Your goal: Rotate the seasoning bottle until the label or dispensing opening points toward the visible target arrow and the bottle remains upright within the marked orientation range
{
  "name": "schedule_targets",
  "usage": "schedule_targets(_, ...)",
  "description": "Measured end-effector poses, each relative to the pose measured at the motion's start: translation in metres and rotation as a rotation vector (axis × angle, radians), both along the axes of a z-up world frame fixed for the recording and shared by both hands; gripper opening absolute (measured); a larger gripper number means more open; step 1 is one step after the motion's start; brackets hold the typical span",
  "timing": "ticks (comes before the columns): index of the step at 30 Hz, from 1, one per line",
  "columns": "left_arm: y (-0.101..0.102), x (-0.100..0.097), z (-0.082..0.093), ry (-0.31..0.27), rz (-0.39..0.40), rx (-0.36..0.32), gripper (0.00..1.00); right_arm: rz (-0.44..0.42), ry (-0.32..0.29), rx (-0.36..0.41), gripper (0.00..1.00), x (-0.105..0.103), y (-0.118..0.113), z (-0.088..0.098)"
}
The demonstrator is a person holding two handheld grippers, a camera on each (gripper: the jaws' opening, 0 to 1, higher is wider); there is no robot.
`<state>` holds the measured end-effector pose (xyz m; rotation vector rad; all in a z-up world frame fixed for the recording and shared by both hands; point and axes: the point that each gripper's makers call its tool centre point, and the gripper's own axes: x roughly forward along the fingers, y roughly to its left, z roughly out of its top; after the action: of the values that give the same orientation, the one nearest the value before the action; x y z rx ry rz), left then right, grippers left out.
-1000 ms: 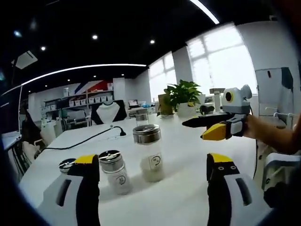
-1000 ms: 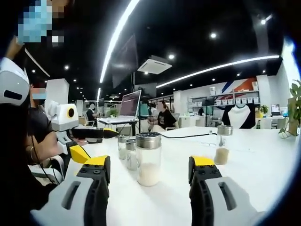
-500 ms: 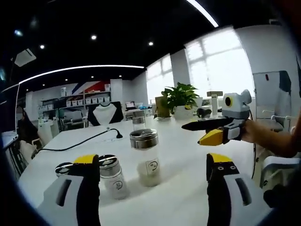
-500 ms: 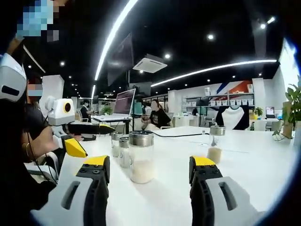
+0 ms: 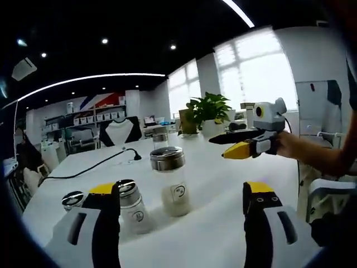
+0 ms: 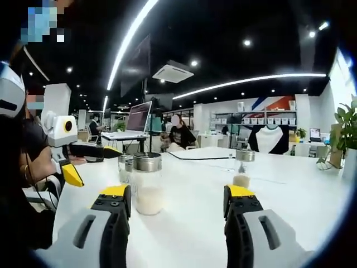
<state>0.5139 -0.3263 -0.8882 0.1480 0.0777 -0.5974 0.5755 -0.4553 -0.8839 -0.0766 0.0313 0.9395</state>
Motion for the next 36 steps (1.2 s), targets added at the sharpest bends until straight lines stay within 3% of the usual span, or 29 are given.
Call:
schedule_targets(9,0.005,0.000,0.000,0.001,-0.006,0.018,0.96,-0.037,-0.044,-0.034,0.67,0.027,-0.013,0.015)
schedule_targets(14,0.005,-0.004,0.005,0.000,-0.039,-0.022,0.97,-0.054,-0.061,-0.052,0.67,0.041,-0.024,0.022)
schedule_targets(18,0.007,-0.003,0.004,-0.001,-0.029,-0.010,0.97,-0.071,-0.092,-0.104,0.66,0.053,-0.030,0.023)
schedule_targets(36,0.010,-0.008,0.002,0.023,-0.023,-0.043,0.96,-0.092,-0.107,-0.035,0.64,0.107,-0.022,0.042)
